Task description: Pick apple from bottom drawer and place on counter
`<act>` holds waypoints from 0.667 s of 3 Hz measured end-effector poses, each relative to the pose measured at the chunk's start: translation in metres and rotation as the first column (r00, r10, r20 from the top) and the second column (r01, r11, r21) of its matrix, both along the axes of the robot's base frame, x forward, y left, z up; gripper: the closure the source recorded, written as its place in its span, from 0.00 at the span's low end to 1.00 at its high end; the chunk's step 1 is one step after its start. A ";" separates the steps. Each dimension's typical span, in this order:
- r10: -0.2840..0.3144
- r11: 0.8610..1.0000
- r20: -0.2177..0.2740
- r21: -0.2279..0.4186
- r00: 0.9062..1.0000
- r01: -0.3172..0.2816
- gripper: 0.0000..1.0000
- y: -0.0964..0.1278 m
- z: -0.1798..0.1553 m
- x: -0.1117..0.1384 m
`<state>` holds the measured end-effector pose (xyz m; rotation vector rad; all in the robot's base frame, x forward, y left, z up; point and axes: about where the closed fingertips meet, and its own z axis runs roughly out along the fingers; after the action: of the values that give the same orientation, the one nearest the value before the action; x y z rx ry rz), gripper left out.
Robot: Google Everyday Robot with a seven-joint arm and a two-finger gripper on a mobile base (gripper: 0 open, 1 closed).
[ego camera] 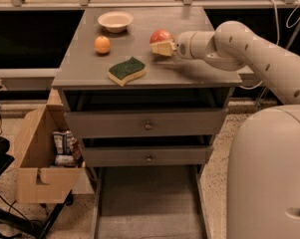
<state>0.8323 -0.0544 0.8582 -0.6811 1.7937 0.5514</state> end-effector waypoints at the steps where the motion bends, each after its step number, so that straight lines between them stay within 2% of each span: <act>1: 0.003 1.000 -0.001 0.000 1.000 -0.003 0.50 0.003 -0.001 0.000; 2: 0.007 1.000 -0.003 0.001 1.000 -0.007 0.27 0.006 -0.002 0.000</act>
Offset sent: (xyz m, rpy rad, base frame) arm 0.0001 0.0022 -0.0010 0.0000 0.0012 0.0027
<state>0.8325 -0.0486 0.8559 -0.6867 1.7945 0.5581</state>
